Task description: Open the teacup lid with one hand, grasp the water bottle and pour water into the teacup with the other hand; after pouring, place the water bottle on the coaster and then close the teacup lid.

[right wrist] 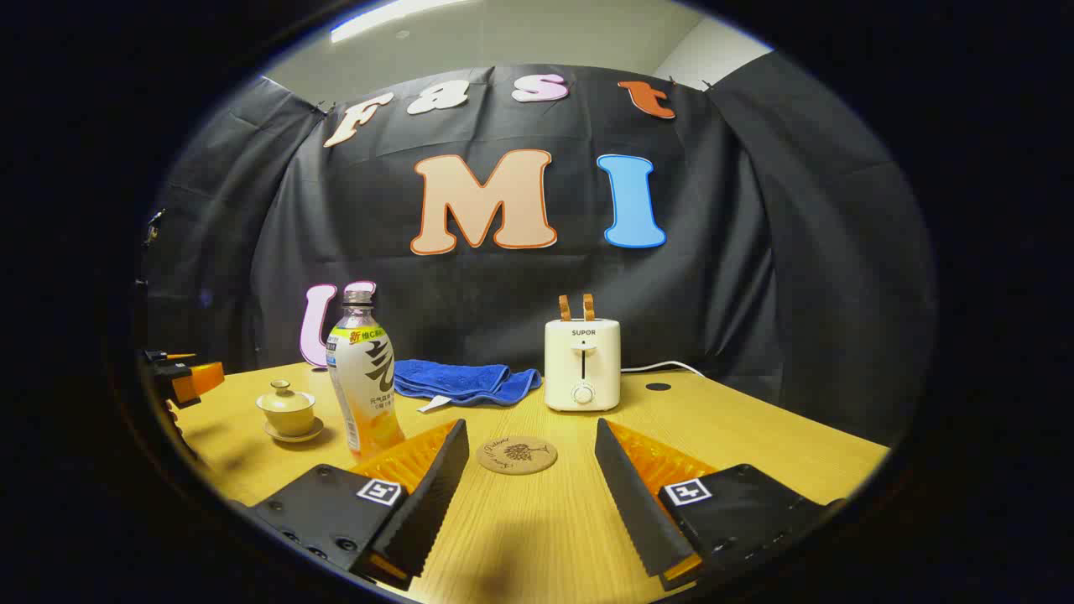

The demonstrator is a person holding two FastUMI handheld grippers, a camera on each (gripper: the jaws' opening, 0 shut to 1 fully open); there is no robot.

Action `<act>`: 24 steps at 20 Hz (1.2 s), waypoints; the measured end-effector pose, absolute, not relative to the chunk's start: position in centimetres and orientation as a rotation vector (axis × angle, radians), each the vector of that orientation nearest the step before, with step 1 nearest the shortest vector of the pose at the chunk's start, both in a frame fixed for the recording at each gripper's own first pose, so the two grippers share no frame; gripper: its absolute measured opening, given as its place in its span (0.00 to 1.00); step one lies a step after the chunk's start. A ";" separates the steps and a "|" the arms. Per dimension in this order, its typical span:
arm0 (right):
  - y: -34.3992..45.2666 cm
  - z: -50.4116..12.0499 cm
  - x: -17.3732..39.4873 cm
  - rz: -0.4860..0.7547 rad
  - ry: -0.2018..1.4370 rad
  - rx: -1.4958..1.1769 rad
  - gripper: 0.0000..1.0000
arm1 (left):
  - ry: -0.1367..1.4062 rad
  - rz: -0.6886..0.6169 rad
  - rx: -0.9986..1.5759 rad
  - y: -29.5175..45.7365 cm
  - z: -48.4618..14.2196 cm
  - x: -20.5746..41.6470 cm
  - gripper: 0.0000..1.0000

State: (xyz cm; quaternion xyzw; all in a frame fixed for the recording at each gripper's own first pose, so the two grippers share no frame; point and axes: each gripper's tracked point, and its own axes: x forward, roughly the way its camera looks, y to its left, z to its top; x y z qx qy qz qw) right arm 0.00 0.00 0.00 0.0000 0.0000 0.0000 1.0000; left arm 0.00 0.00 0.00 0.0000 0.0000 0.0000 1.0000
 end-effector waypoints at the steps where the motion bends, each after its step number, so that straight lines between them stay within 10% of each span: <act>1: 0.0 -0.1 0.0 0.000 0.000 0.000 0.96 | 0.001 0.000 0.000 -0.1 -0.1 0.0 0.93; 24: 0.0 -0.1 0.0 -0.001 0.000 0.000 0.94 | -0.003 -0.091 -0.006 -2.1 -0.2 0.4 0.93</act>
